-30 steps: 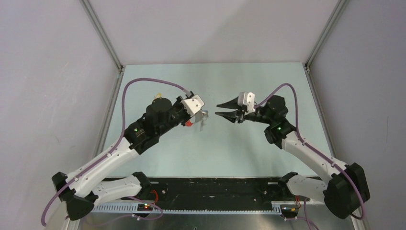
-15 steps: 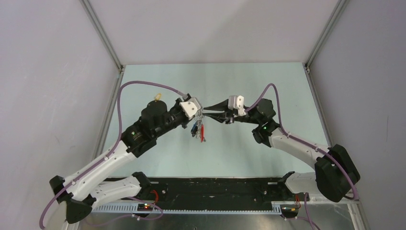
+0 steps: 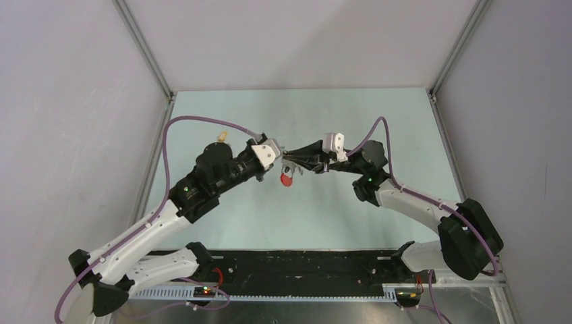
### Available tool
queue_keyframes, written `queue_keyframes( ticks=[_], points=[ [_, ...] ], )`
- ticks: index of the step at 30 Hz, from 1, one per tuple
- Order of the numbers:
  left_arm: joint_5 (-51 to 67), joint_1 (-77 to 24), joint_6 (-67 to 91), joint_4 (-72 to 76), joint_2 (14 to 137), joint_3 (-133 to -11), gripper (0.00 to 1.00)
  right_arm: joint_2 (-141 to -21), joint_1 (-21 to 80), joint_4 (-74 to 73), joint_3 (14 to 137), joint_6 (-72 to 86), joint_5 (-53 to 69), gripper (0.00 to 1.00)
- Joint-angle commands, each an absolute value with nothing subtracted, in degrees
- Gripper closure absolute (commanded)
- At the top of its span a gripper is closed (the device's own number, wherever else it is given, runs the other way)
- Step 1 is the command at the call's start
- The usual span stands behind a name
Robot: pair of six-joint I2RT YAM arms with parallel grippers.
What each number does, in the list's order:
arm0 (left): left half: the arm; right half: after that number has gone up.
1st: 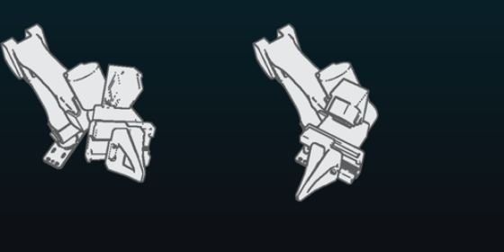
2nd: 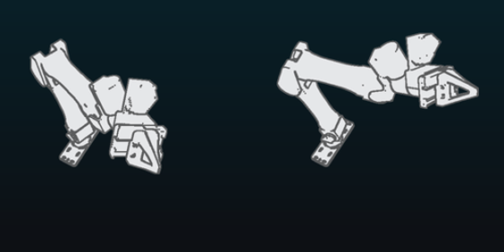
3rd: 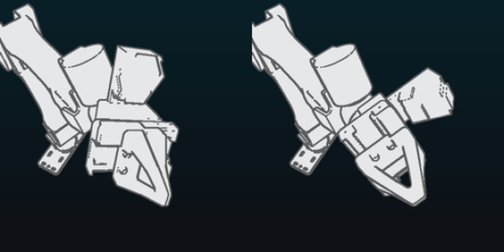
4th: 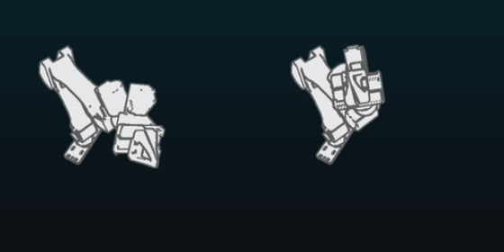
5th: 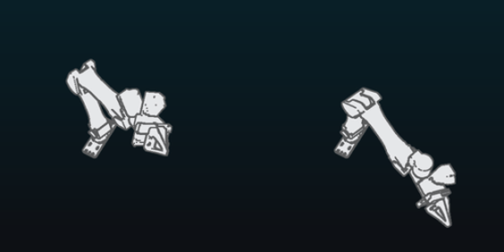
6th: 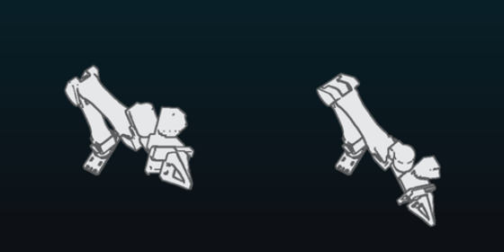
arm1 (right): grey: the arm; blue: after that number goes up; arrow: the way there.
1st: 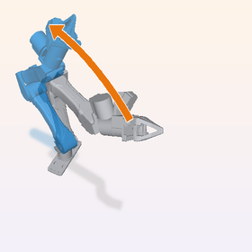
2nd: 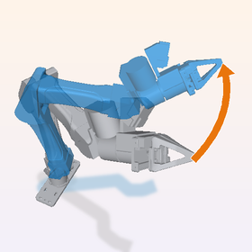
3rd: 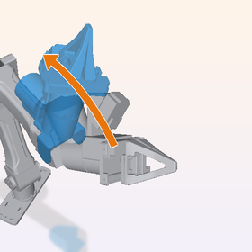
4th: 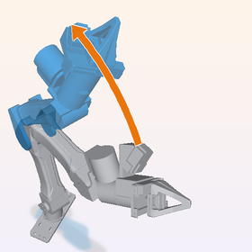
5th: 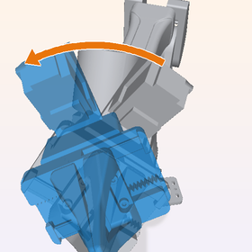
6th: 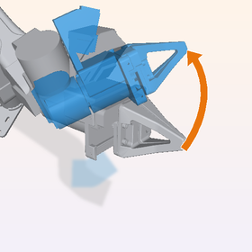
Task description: Remove the keys from the keyring
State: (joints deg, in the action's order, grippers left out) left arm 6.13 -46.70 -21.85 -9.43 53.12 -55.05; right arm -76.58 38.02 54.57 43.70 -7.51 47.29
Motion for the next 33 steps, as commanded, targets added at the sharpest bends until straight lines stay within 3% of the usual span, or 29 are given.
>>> queue_keyframes(
  ticks=[1,3,12,33],
  points=[
    [7.5,-47.0,-20.7,-5.2,51.3,-54.7,1.00,-77.1,38.2,58.3,44.6,-6.5,46.6,0.91],
    [6.8,-47.0,-20.6,-5.1,51.3,-54.7,1.00,-76.8,37.9,57.6,44.6,-6.5,46.8,1.00],
    [0.5,-46.9,-18.9,-5.1,51.1,-55.2,1.00,-73.9,35.9,55.4,43.6,-7.2,49.2,1.00],
    [3.3,-46.8,-18.3,-5.1,53.0,-55.0,1.00,-71.1,35.5,63.5,40.1,-5.4,49.0,1.00]
  ],
)
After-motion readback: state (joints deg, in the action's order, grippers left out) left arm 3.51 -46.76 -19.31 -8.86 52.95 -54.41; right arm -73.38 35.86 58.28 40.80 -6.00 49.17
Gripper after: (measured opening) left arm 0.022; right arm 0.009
